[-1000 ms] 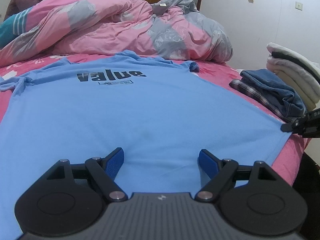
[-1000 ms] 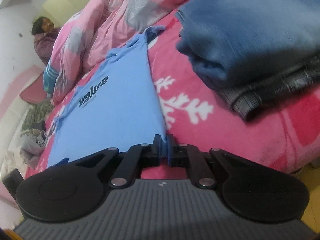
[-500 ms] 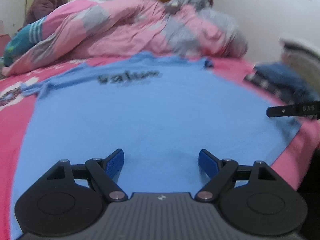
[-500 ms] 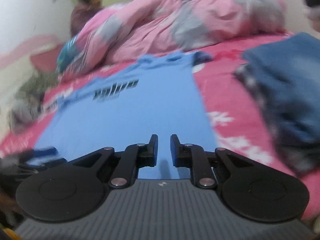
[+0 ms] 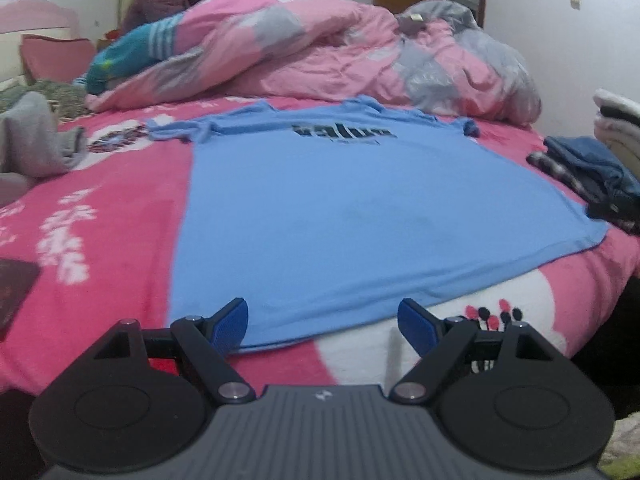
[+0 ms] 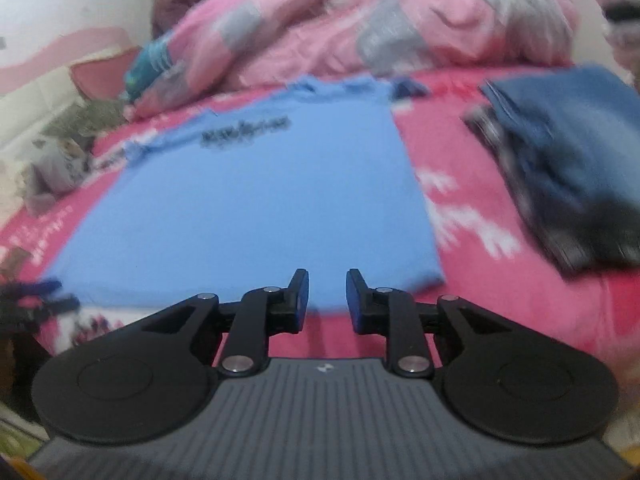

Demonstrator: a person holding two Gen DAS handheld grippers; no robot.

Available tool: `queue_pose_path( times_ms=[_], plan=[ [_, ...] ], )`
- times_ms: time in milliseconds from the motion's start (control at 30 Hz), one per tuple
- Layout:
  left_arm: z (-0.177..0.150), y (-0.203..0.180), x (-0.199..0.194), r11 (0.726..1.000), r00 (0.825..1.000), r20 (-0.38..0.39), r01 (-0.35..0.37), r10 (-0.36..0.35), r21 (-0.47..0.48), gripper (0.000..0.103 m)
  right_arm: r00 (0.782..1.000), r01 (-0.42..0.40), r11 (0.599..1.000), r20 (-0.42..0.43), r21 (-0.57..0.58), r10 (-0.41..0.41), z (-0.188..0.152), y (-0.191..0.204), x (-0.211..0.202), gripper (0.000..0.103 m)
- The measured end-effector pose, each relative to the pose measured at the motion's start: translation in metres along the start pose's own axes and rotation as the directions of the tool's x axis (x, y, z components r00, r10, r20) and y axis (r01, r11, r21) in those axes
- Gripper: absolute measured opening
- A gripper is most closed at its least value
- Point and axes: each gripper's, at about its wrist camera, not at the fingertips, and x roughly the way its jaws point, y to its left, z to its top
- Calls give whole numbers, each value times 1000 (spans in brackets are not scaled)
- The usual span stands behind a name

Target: Fold clothes

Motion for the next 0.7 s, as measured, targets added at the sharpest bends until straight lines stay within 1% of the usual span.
queue_pose_path(
  times_ms=[67,167,233,300,333,367,400,433,467,500,600,633,700],
  plan=[
    [1,4,-9,1000,1000,21,-15,16,-22,83,999,-49,998,24,-35,49,10,16,12,25],
    [3,8,-17,998,998,42,-41,43,-46,83,995,-96,989,25,-113,100,17,47,41,29],
    [4,10,-20,997,997,49,-57,60,-57,83,996,-89,984,4,-154,90,12,61,61,31],
    [5,11,-21,996,996,57,-65,68,-63,83,997,-62,982,-48,-178,54,-4,71,77,32],
    [5,11,-21,996,996,62,-63,67,-63,83,998,-47,981,-44,-190,39,-13,75,78,33],
    [5,11,-20,996,996,66,-59,63,-62,83,999,-35,976,-17,-213,32,-21,79,71,34],
    [6,10,-17,997,996,68,-52,56,-58,83,1000,-27,969,-8,-244,26,-27,83,64,36],
    [6,9,-14,997,996,70,-46,49,-55,83,1000,-24,965,-8,-261,23,-31,85,57,40],
    [7,7,-10,998,997,70,-38,41,-50,83,1000,-25,964,-12,-265,23,-34,85,51,40],
    [8,6,-5,999,997,67,-31,34,-44,83,999,-30,965,-17,-260,27,-36,84,45,40],
    [8,2,9,999,998,51,-25,26,-20,83,996,-72,974,-62,-215,60,-33,76,29,48],
    [7,2,13,999,998,41,-36,37,-18,83,996,-78,976,-66,-203,66,-30,75,25,48],
    [2,8,19,997,998,15,-56,57,-45,83,996,-80,980,-45,-184,73,-22,72,18,48]
  ],
)
